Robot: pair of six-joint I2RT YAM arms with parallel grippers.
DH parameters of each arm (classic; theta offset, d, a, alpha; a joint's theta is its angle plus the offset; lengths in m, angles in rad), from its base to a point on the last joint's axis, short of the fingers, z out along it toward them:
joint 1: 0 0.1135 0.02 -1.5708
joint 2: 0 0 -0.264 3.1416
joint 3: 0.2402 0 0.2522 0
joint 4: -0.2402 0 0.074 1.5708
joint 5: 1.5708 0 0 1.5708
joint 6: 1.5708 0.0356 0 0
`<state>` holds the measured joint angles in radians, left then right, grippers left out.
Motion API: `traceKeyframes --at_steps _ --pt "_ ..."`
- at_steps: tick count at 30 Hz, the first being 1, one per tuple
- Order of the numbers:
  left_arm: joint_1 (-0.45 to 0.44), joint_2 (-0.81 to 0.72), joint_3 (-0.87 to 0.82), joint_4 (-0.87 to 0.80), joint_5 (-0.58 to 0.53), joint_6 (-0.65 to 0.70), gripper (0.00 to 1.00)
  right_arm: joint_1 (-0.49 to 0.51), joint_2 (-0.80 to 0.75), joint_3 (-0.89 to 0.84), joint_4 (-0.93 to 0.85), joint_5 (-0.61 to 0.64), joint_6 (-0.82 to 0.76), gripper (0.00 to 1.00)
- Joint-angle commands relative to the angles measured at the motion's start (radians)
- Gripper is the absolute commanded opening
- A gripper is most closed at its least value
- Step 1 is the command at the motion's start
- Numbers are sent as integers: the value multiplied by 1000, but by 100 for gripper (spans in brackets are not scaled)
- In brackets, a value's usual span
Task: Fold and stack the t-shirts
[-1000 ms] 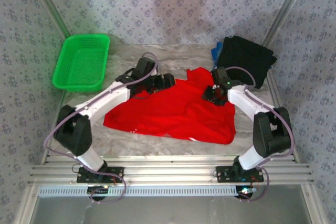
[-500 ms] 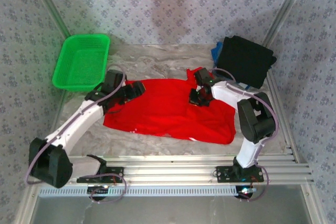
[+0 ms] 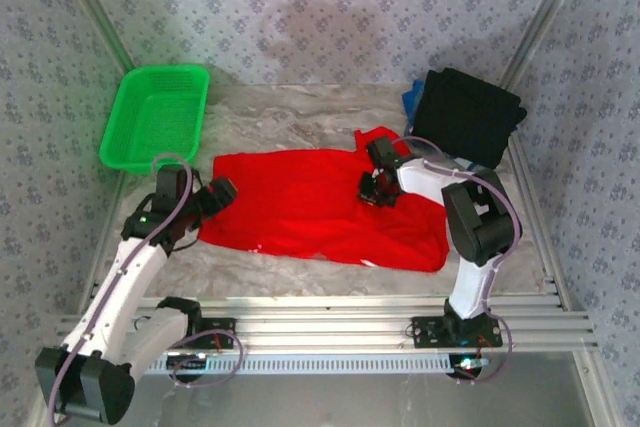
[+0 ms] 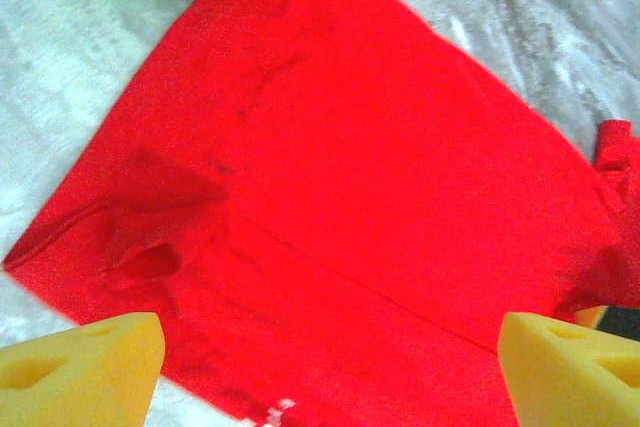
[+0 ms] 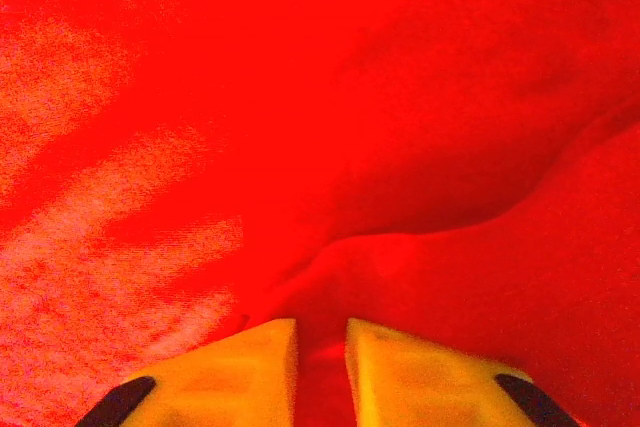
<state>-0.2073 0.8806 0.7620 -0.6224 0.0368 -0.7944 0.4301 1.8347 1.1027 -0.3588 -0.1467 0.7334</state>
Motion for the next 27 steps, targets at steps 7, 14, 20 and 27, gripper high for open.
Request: traceKeyframes --at_steps 7,14,20,27 --pt "52 -8 -55 -75 34 -24 89 -49 -123 -82 216 17 11 40" --pt "55 3 -63 -62 33 -15 89 -4 -65 228 -205 58 -256 41" --pt "55 9 -47 -62 32 -3 89 105 104 485 -612 202 -558 43" --pt "61 17 -30 -65 28 16 90 180 226 614 -753 323 -663 46"
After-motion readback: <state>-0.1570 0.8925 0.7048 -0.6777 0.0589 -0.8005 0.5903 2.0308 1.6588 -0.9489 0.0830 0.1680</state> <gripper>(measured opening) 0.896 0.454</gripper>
